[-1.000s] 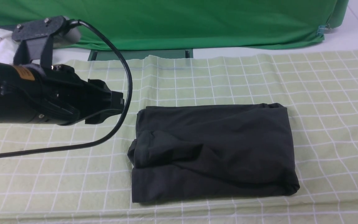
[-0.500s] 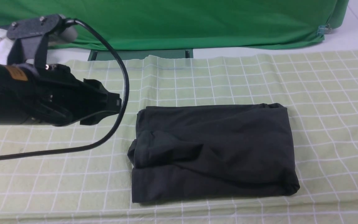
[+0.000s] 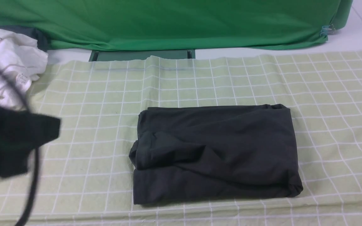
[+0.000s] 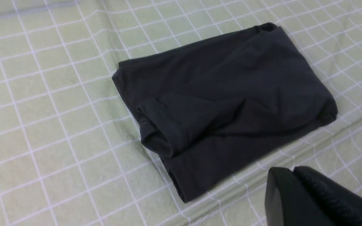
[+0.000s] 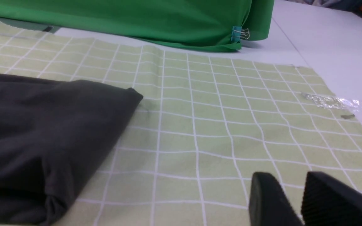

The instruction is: Fold a long-sleeved shirt over a green coffee tablecloth.

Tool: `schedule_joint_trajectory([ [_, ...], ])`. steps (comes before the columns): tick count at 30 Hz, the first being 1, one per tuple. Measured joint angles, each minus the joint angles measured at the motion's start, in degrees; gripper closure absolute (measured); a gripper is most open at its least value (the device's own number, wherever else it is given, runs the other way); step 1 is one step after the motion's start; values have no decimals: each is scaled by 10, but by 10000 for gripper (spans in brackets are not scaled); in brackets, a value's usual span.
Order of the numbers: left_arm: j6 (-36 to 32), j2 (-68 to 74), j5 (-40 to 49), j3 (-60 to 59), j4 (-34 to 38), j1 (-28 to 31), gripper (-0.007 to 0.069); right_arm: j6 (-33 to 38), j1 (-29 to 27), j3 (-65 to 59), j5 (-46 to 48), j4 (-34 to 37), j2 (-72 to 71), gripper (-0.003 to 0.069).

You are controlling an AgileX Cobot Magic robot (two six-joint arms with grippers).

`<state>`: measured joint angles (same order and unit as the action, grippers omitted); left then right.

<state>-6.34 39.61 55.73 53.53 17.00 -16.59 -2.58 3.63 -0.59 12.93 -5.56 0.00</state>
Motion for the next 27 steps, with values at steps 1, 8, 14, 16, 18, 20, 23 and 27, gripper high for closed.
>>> schedule_joint_trajectory([
  [1,0,-16,-1,-5,0,0,610,0,0,0,0,0,0,474],
  [8,-11,-211,-238,-166,-1,0,613,0,0,0,0,0,0,466],
  [14,-13,-250,-365,-230,-1,0,611,0,0,0,0,0,0,463],
  [16,-13,-251,-382,-251,-11,0,611,0,0,0,0,0,0,463],
  [18,-13,-251,-385,-260,-17,0,611,0,0,0,0,0,0,463],
  [20,-13,-251,-386,-279,-25,0,611,0,0,0,0,0,0,462],
  [23,-13,-250,-386,-294,-35,0,611,0,0,0,0,0,0,462],
  [27,-13,-250,-388,-310,-48,0,611,0,0,0,0,0,0,462],
])
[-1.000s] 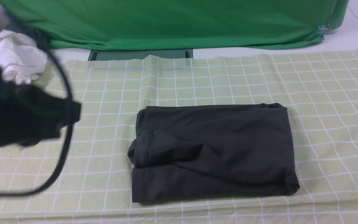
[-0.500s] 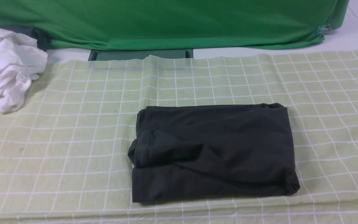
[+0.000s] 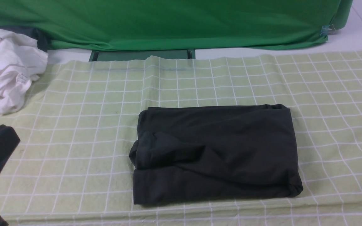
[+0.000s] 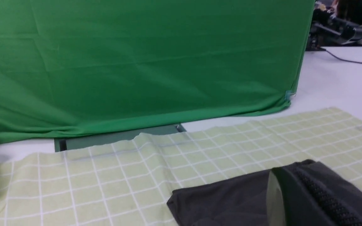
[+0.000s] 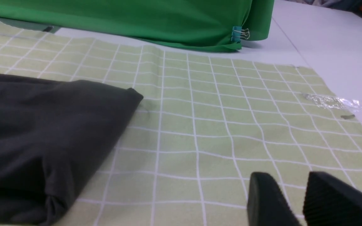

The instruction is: Fold a long-sleeved shirt over a green coffee tablecloth.

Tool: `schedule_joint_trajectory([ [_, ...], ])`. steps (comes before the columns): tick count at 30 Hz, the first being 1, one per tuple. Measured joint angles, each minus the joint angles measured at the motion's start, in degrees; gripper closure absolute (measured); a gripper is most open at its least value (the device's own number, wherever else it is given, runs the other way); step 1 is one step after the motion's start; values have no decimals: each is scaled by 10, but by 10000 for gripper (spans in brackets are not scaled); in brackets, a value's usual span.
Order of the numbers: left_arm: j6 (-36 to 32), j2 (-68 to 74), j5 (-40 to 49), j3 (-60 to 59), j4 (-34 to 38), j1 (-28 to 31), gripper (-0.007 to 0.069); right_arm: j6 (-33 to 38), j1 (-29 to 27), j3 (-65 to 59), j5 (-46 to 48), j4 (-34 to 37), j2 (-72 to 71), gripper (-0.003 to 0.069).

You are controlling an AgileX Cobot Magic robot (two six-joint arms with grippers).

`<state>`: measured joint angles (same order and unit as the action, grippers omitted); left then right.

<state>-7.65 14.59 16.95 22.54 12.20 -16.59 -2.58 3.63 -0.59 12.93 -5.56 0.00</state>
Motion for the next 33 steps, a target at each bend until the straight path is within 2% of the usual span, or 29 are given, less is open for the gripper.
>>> schedule_joint_trajectory([
  [5,0,-7,-7,-30,-11,0,611,0,0,0,0,0,0,462],
  [10,3,-54,-27,-78,-57,0,611,0,0,0,0,0,0,462],
  [16,61,-83,-41,-120,-125,1,611,0,0,0,0,0,0,462],
  [26,73,-133,-84,-168,-136,97,611,0,0,0,0,0,0,461],
  [33,77,-146,-89,-218,-136,108,611,0,0,0,0,0,0,445],
])
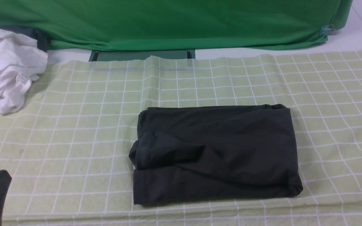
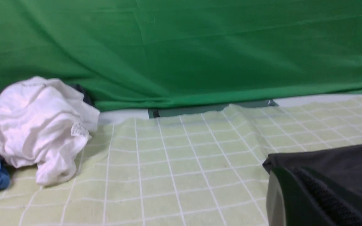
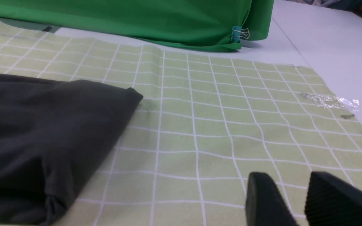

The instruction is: Fold a long-sleeved shirt over a green coffee tablecloth.

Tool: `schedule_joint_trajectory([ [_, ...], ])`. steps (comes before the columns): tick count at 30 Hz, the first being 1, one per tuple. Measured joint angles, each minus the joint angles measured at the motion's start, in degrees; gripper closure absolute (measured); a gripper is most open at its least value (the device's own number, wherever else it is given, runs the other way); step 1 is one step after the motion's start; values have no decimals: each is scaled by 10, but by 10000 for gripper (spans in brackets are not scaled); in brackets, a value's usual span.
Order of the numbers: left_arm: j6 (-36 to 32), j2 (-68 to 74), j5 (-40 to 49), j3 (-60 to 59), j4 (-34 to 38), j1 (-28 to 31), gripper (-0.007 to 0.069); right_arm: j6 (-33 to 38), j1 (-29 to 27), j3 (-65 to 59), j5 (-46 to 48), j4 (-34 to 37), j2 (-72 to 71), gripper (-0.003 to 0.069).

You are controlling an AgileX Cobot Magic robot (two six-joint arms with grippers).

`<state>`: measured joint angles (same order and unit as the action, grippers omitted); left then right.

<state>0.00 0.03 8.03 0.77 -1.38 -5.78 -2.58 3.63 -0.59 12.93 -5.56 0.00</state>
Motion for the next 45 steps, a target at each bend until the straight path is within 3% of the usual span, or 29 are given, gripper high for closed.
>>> schedule_joint_trajectory([
  [25,-4,0,49,-10,14,52,611,0,0,0,0,0,0,421],
  [45,-22,0,49,-10,14,53,610,0,0,0,0,0,0,419],
])
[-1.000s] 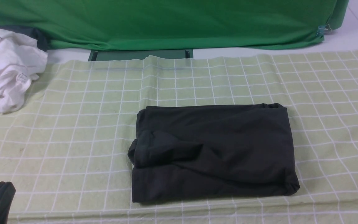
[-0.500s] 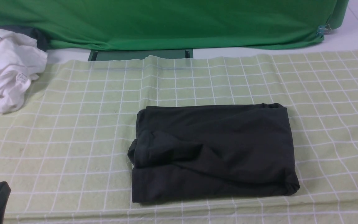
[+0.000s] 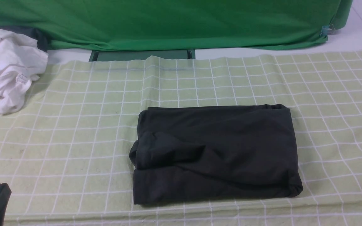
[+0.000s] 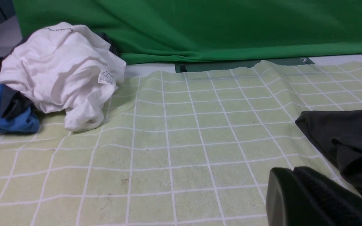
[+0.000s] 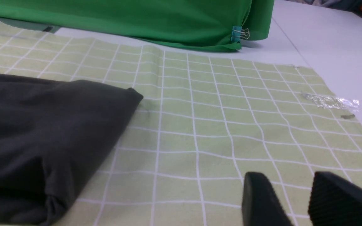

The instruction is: Fold a long-sleeved shirt over a green coffee tablecloth.

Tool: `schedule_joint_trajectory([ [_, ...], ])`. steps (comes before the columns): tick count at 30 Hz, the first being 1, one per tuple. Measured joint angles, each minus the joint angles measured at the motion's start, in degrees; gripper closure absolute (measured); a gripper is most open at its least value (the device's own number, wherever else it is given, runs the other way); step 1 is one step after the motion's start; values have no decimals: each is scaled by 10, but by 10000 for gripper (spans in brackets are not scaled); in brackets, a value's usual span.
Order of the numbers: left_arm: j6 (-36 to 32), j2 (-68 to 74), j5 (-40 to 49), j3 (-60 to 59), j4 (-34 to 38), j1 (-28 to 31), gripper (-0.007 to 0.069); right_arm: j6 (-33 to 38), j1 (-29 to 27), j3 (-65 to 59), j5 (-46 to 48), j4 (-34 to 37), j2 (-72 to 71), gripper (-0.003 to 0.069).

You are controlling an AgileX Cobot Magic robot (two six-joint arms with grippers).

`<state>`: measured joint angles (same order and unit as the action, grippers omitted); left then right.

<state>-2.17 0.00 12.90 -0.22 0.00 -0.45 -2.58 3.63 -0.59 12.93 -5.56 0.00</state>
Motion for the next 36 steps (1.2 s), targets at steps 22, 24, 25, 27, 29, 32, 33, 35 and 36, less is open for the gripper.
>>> schedule_joint_trajectory([
  [22,-9,0,0,0,0,1,610,0,0,0,0,0,0,419],
  [24,-9,0,0,0,0,1,610,0,0,0,0,0,0,419],
  [25,-9,0,0,0,0,1,610,0,0,0,0,0,0,419],
  [27,-9,0,0,0,0,2,610,0,0,0,0,0,0,419],
  [29,-9,0,0,0,0,3,610,0,0,0,0,0,0,419],
  [32,-9,0,0,0,0,3,610,0,0,0,0,0,0,419],
  [33,-9,0,0,0,0,3,610,0,0,0,0,0,0,419],
  [35,-9,0,0,0,0,3,610,0,0,0,0,0,0,419],
  [36,-9,0,0,0,0,3,610,0,0,0,0,0,0,419],
])
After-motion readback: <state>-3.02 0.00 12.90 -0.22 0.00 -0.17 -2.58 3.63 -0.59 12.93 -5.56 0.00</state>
